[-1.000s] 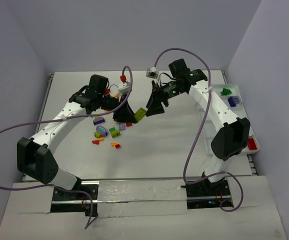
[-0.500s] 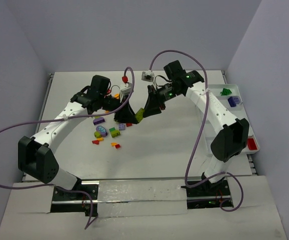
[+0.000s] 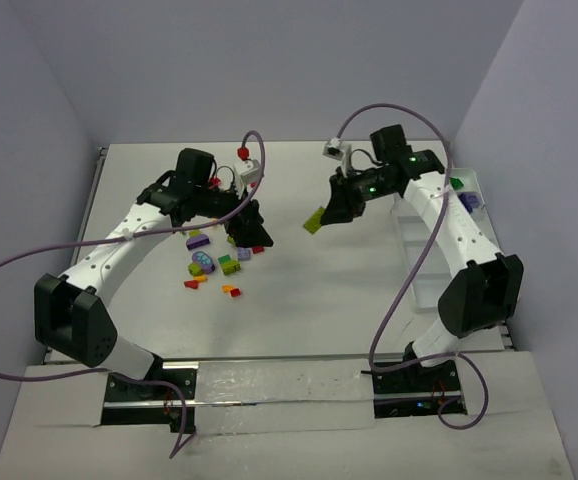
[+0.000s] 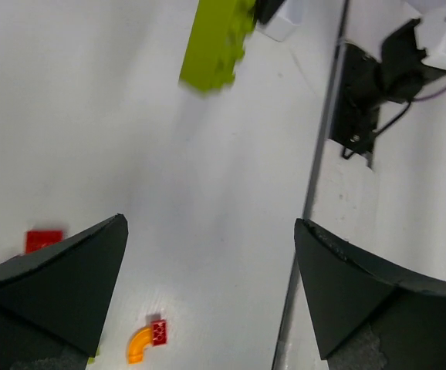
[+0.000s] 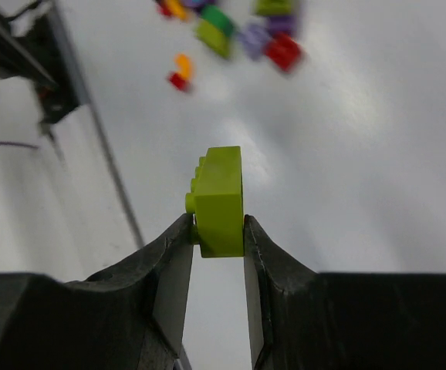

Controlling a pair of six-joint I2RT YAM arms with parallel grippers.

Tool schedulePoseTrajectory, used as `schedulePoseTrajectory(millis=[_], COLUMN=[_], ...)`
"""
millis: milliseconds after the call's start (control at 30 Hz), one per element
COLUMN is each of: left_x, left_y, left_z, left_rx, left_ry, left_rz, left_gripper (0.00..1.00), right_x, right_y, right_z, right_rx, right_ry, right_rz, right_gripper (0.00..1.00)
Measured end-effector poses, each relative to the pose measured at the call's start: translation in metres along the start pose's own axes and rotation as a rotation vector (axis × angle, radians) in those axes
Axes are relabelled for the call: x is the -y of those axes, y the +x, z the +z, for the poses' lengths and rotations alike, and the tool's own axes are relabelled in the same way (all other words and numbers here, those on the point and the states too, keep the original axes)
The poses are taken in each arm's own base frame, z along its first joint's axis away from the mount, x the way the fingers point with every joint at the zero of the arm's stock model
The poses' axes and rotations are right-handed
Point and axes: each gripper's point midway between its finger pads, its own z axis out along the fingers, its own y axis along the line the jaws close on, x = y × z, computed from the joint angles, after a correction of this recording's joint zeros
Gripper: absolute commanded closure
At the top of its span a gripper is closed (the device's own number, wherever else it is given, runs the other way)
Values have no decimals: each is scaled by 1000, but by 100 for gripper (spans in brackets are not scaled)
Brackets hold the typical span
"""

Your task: Sort the legos into containers by color

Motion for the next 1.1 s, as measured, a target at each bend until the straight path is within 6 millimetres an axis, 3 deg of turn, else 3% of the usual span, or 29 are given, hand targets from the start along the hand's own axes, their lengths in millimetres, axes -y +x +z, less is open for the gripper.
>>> schedulePoseTrajectory(millis=[133, 267, 400, 500, 600, 700, 833, 1100], left_x=[-28, -40, -45, -49, -51, -53, -55, -58], left_y=[-3, -8, -7, -5, -4, -3, -2, 0], left_z=[-20, -34, -37, -38, -39, -40, -41, -42], left_rx=[19, 31, 25, 18, 13, 9, 5, -4], left_ry=[-140, -239, -277, -299, -314, -324, -336, -353], left_rz=[-10, 2, 4, 1, 0, -1, -1, 0], left_gripper=[1, 1, 1, 1, 1, 1, 1, 1], right_x=[70, 127, 160, 174, 182, 186, 192, 214], right_y=[33, 90, 142, 182, 214, 236, 251, 277], right_z=[-48, -111, -178, -222, -254, -276, -293, -299], right_rx=[-47, -151, -260, -364, -464, -557, -646, -752], right_ry=[284, 569, 802, 936, 1022, 1080, 1141, 1174], right_rz=[104, 252, 381, 475, 543, 581, 587, 603], right_gripper=[100, 100, 100, 100, 100, 100, 100, 100])
